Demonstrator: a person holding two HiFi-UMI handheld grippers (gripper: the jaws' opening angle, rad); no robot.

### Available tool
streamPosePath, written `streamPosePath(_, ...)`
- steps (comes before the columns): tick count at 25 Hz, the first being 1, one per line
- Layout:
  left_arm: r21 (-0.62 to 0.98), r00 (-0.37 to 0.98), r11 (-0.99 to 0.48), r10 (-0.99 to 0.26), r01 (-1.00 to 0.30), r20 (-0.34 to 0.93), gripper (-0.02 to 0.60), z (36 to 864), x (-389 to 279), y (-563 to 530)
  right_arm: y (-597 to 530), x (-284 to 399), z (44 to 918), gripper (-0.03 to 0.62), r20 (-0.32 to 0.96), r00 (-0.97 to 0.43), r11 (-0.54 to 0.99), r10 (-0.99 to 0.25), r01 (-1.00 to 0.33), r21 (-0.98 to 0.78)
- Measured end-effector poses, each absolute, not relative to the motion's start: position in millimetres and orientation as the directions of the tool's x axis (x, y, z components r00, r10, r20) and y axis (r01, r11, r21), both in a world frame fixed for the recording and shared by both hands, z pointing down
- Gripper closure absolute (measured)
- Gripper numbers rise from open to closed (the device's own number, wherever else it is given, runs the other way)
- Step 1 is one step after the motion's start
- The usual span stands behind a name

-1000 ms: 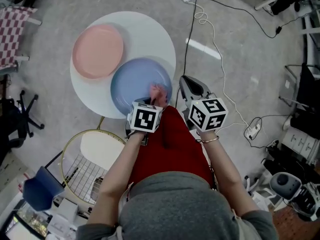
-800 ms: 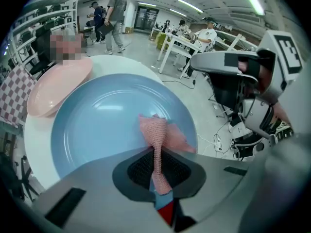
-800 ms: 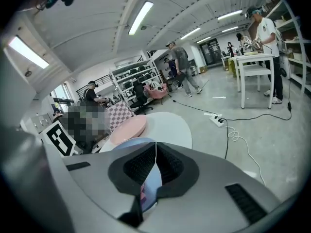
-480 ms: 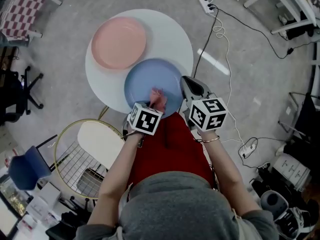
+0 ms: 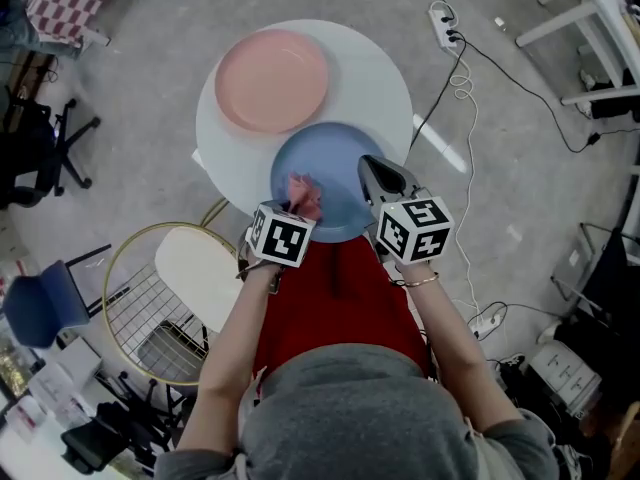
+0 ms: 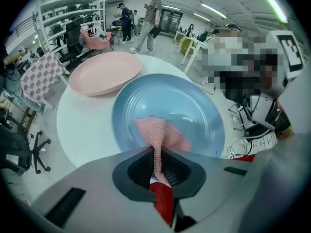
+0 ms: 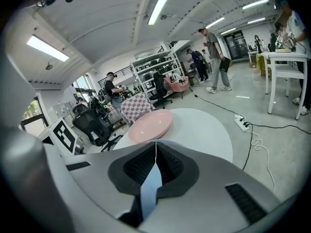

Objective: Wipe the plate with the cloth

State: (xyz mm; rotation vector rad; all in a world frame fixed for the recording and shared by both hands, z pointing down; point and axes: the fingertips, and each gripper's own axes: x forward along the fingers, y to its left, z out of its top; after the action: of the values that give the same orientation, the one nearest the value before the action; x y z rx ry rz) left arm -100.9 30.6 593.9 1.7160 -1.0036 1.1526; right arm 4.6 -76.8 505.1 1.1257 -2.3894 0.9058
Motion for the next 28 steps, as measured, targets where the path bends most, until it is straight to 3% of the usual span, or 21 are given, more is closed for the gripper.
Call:
streamPosePath(10, 0.134, 0.216, -0.296, -0.264, -0.946, 0.94, 0.552, 588, -133, 17, -70, -17, 502, 0.565, 0.543, -0.647, 0.52, -0.536, -0.759, -0.391)
streamPosePath(28, 0.038, 0.178, -0.31, -0.435, -0.95, 0.883, 0.552, 548, -146, -29, -72, 10, 468, 0.565, 0.493, -0.593, 0.483, -0.636, -0.805, -0.345)
